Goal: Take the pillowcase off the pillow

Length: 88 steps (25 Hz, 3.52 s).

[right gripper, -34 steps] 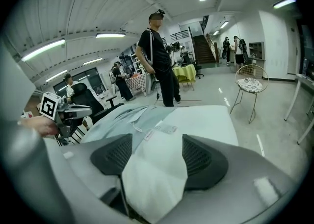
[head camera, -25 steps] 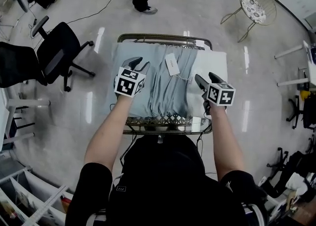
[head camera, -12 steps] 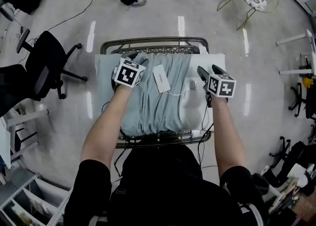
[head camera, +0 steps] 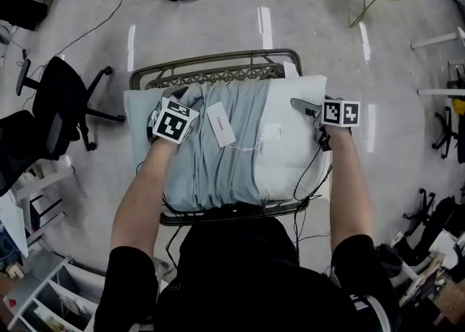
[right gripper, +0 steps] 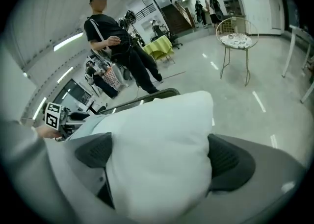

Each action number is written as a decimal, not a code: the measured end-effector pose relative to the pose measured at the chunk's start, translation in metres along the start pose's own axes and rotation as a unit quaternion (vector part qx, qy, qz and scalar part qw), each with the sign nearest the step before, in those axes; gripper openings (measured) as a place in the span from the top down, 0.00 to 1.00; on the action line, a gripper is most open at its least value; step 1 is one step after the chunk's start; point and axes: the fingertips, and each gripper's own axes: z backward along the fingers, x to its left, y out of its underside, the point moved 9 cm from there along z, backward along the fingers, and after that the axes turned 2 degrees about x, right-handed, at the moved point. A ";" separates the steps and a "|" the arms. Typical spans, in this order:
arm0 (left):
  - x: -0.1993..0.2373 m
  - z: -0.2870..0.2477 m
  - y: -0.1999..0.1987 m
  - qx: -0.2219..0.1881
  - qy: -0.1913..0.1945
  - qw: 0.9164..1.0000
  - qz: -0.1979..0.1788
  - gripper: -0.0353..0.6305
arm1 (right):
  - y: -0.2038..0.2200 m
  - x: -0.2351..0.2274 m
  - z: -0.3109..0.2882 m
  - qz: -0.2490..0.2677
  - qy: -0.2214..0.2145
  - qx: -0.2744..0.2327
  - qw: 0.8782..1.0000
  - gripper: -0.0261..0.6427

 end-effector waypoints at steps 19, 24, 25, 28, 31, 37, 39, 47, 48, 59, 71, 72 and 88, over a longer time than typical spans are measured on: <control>0.039 0.062 0.027 -0.001 -0.061 0.998 0.003 0.94 | 0.006 0.030 0.049 0.040 -0.103 -0.029 0.993 0.61; 0.051 0.100 0.046 -0.020 -0.068 0.997 0.023 0.94 | 0.009 0.039 0.075 0.045 -0.122 -0.040 0.991 0.63; 0.054 0.108 0.052 -0.023 -0.069 0.997 0.027 0.94 | 0.010 0.039 0.080 0.045 -0.125 -0.043 0.990 0.63; 0.063 0.128 0.070 -0.026 -0.071 0.996 0.040 0.94 | 0.016 0.039 0.088 0.044 -0.129 -0.049 0.989 0.64; 0.075 0.144 0.091 -0.025 -0.070 0.996 0.054 0.94 | 0.018 0.044 0.090 0.044 -0.133 -0.050 0.989 0.64; 0.085 0.157 0.123 -0.029 -0.075 0.993 0.091 0.94 | 0.019 0.050 0.089 0.047 -0.145 -0.053 0.987 0.65; 0.080 0.155 0.120 -0.033 -0.086 0.991 0.093 0.94 | 0.021 0.051 0.087 0.047 -0.139 -0.052 0.988 0.66; 0.026 0.134 0.041 -0.099 -0.054 0.993 0.037 0.76 | 0.028 0.044 0.077 0.037 -0.094 -0.042 0.994 0.66; 0.019 0.127 0.034 -0.100 -0.041 0.994 0.033 0.73 | 0.029 0.043 0.078 0.035 -0.096 -0.044 0.994 0.66; -0.020 0.038 0.014 -0.008 -0.007 1.000 -0.008 0.76 | 0.026 0.043 0.075 0.036 -0.102 -0.057 0.992 0.67; 0.029 0.073 0.055 -0.003 -0.044 0.999 0.013 0.94 | 0.025 0.038 0.078 0.015 -0.113 -0.072 0.991 0.68; 0.032 0.077 0.058 -0.002 -0.046 0.999 0.017 0.94 | 0.023 0.039 0.079 0.016 -0.115 -0.072 0.991 0.68; 0.023 0.094 0.053 -0.034 -0.046 0.998 0.025 0.93 | 0.020 0.053 0.082 0.040 -0.104 -0.083 0.990 0.72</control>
